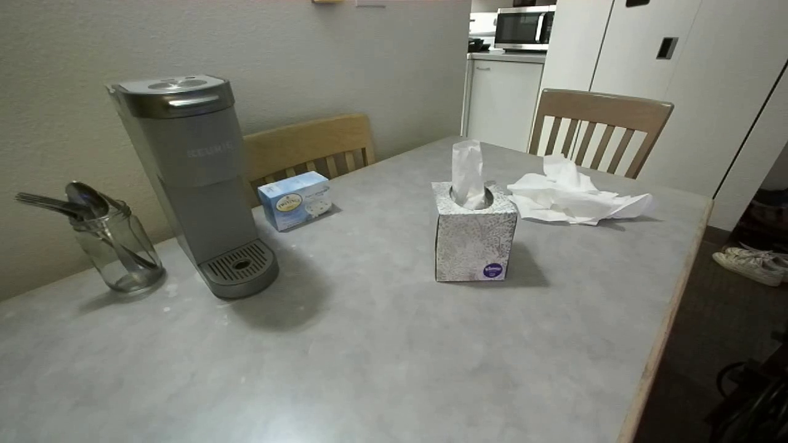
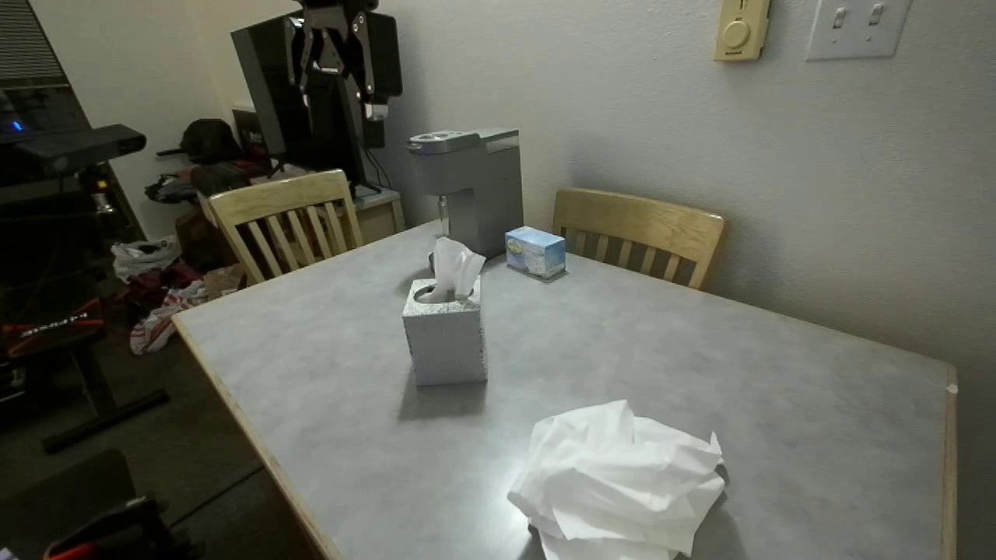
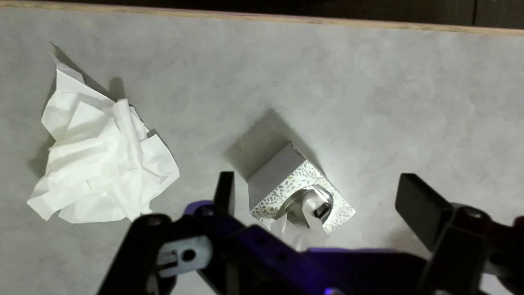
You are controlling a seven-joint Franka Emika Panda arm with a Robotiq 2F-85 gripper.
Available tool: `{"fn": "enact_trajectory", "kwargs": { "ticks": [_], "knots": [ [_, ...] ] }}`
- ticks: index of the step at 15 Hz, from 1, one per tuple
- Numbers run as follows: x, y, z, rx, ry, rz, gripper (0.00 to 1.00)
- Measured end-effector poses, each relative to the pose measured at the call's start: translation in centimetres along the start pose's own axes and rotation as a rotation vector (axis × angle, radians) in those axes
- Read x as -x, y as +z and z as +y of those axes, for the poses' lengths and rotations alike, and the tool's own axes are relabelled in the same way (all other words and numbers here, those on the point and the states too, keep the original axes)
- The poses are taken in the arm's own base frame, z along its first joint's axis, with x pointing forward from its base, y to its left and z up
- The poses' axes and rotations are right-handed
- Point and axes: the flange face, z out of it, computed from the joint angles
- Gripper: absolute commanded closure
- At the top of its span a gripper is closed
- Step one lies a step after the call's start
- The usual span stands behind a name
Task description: Pick up three tissue papers from the box and put it on the table.
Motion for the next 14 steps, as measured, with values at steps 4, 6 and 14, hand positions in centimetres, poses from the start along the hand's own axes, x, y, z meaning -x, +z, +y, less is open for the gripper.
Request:
{"fn": "enact_trajectory", "kwargs": {
  "ticks": [4,6,14],
  "knots": [
    [0.0,-0.1,0.0,0.000,0.000,0.003,0.00],
    [-0.3,-0.1,-0.2,0.004,0.005,0.019,0.00],
    [-6.3,5.2,-6.8,0.013,0.239,0.277,0.00]
  ]
}}
